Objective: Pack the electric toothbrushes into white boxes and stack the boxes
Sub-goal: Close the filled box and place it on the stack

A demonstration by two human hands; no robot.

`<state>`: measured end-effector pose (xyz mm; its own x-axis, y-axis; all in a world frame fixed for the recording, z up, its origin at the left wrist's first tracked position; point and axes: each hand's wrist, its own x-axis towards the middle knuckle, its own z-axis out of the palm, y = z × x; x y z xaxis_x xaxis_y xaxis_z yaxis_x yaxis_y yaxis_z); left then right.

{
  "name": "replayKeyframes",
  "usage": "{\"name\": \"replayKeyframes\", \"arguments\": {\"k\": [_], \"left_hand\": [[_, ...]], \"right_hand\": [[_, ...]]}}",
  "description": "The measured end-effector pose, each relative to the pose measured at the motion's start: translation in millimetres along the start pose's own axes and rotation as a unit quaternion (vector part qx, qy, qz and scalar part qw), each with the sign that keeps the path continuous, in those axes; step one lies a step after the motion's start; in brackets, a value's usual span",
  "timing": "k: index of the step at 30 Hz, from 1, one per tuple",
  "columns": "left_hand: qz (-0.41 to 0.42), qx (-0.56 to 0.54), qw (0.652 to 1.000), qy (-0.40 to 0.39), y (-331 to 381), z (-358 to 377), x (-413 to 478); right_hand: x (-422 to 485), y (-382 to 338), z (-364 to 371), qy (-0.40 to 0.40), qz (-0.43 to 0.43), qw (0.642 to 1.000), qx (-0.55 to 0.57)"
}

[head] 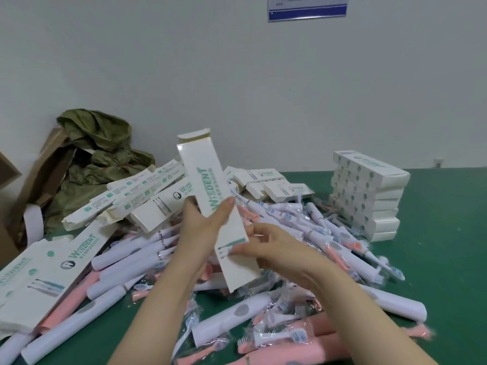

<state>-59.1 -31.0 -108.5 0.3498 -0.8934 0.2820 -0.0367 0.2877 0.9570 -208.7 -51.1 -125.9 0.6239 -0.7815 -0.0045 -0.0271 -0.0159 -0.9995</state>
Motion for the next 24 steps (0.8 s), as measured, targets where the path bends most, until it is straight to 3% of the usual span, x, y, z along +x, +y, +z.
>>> {"name": "replayKeyframes", "arguments": {"k": [2,6,11,14,17,20,24], "left_hand": [[0.024,0.042,0.998,-0.033,1,4,0],[0.013,0.006,0.991,-0.137,0,5,-10],[0.084,0.097,0.974,-0.185,-12,-6,-22],[0.162,0.164,0.962,-0.149,-17,-5,-28],[0.205,0.087,0.973,-0.066,-15,-7,-29],[0.297,0.138,0.944,-0.033,-11,-10,-31],[0.378,0.193,0.906,-0.004,-5,-7,-31]], "right_hand": [[1,1,-2,0.051,-0.020,0.996,0.069],[3,-1,-3,0.153,-0.065,0.975,0.144],[0,-8,-1,0.184,-0.092,0.958,0.202],[2,-9,6,0.172,-0.085,0.956,0.221],[2,-11,18,0.136,-0.053,0.959,0.243],[1,-10,25,0.086,-0.031,0.952,0.291],[0,-8,30,0.041,-0.038,0.977,0.204]]}}
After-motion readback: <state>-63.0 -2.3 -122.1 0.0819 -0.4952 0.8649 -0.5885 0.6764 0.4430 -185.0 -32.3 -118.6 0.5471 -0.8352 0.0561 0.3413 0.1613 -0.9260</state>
